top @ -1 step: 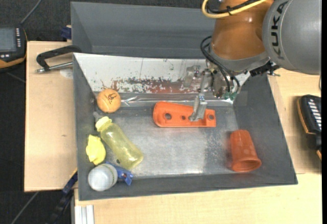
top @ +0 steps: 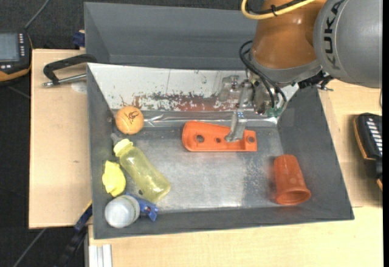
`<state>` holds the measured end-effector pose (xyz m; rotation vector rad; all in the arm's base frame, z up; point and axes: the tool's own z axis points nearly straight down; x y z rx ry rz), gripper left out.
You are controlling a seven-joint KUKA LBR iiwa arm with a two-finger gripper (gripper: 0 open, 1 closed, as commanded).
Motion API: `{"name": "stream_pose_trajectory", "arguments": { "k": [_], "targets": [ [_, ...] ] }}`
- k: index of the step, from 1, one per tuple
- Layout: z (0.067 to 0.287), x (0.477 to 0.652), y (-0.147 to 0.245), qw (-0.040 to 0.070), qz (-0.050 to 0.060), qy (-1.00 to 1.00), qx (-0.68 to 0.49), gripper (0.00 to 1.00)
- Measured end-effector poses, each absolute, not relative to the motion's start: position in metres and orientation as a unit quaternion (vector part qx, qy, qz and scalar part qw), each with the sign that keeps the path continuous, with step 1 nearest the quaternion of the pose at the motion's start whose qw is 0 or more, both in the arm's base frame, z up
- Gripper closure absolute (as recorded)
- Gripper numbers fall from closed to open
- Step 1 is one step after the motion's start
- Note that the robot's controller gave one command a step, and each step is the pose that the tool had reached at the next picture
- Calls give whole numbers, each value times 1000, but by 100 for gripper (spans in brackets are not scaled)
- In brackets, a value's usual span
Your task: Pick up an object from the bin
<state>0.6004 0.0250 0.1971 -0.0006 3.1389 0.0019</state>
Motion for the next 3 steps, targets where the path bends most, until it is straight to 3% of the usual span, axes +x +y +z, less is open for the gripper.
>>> {"name": "stream_pose_trajectory", "arguments": {
  "k": [1,2,3],
  "targets": [
    [124,596,23,1,1,1000,15,0],
    [106,589,24,-1,1,998,70,0],
    [120,591,20,4,2,991,131,0]
  ]
}}
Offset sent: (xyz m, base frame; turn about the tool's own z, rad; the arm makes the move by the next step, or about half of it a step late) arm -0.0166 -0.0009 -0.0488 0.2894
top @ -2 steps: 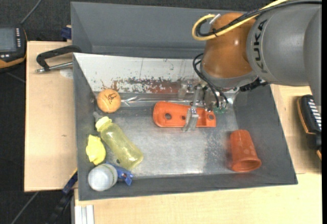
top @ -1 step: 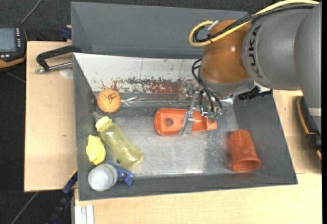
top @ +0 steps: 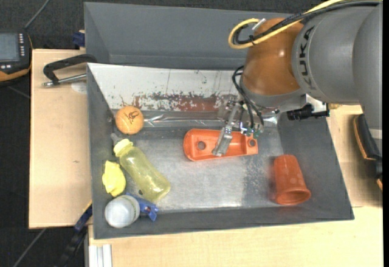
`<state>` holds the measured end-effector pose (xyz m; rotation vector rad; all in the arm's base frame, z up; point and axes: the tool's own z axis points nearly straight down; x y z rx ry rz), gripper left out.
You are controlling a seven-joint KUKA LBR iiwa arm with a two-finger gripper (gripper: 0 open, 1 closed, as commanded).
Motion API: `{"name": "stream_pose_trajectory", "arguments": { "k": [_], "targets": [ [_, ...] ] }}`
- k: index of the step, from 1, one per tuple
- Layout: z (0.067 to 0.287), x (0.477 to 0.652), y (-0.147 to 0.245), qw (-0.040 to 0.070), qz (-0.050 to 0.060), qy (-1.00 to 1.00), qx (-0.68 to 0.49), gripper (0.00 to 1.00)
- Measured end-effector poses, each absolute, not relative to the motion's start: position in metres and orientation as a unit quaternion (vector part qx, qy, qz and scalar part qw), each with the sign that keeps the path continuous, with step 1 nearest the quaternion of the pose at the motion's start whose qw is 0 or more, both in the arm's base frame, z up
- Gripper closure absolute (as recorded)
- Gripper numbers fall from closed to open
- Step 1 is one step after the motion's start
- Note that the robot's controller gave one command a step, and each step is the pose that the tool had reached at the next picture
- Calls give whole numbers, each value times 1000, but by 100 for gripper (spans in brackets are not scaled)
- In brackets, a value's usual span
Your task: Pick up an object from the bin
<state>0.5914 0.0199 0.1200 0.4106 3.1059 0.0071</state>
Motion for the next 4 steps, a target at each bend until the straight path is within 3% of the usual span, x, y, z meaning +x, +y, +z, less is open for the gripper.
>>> {"name": "stream_pose_trajectory", "arguments": {
  "k": [1,2,4],
  "targets": [
    [68,585,2,-3,1,990,138,0],
    [71,588,-10,4,3,992,124,100],
    [73,587,-10,4,3,992,124,100]
  ]
}}
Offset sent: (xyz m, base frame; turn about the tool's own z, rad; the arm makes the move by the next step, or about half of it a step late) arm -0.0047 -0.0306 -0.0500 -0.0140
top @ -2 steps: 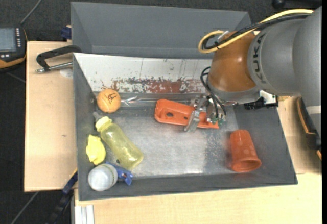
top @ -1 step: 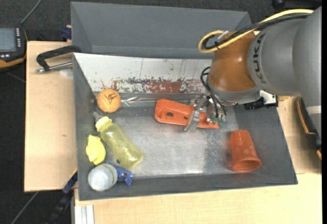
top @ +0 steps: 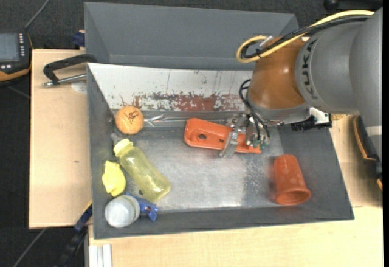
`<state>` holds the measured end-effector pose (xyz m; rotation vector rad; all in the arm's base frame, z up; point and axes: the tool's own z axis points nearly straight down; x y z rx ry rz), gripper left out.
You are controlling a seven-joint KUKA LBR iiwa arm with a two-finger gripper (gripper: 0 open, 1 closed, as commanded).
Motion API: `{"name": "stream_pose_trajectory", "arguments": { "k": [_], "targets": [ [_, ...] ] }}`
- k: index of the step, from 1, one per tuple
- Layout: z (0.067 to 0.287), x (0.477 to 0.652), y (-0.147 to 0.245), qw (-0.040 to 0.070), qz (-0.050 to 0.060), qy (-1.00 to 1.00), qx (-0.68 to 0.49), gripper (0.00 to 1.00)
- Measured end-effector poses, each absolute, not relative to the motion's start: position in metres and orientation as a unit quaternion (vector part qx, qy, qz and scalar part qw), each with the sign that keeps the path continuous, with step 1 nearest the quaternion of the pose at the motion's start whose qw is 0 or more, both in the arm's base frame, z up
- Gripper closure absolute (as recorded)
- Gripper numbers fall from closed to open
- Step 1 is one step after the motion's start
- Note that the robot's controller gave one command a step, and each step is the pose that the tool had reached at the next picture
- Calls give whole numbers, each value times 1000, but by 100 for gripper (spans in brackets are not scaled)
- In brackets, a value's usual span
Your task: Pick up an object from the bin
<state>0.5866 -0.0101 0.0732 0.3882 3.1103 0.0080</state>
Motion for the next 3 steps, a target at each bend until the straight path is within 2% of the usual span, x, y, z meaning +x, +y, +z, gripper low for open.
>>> {"name": "stream_pose_trajectory", "arguments": {
  "k": [1,2,3],
  "targets": [
    [92,585,-10,1,3,992,124,100],
    [115,589,-10,8,3,992,124,100],
    [124,588,-10,8,3,992,124,100]
  ]
}}
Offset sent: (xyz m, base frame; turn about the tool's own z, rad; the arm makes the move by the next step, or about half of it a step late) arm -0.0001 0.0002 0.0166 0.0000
